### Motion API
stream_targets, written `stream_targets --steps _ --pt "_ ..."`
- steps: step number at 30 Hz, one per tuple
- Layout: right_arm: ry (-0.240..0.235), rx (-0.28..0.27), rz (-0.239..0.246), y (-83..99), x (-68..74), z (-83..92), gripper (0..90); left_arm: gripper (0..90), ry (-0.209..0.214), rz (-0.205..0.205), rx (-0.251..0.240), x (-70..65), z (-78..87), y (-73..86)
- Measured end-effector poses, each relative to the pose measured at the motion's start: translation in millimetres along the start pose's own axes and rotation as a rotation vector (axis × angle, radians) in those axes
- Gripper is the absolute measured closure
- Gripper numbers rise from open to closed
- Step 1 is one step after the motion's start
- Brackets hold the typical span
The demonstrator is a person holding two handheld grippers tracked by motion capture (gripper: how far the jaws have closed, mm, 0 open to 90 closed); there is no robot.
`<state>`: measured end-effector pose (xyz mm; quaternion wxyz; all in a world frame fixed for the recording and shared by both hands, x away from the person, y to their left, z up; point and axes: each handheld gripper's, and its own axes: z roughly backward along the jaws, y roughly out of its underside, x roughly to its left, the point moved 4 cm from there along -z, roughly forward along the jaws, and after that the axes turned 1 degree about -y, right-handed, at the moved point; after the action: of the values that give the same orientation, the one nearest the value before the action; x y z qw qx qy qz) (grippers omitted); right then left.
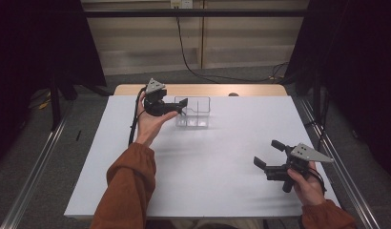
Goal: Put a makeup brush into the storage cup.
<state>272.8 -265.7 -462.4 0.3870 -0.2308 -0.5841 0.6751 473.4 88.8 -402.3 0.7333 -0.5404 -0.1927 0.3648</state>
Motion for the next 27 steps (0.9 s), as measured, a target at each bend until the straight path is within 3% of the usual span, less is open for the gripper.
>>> stream_targets --steps 10,14,17,27 --pt "0.007 -0.004 0.005 -1.5 2.6 3.2 0.0 2.4 -0.003 -0.006 -0.011 1.8 16.4 -1.1" --pt "0.009 -0.005 0.007 -1.9 2.8 3.9 0.0 2.4 -0.005 -0.029 -0.009 0.3 24.2 0.3" --pt "0.013 0.0 0.007 -1.2 2.5 3.1 0.0 2.5 0.005 -0.016 0.003 1.6 29.0 0.9" --pt "0.013 0.002 0.006 -1.0 2.2 1.7 0.0 2.5 -0.022 -0.044 -0.006 1.7 49.9 3.7"
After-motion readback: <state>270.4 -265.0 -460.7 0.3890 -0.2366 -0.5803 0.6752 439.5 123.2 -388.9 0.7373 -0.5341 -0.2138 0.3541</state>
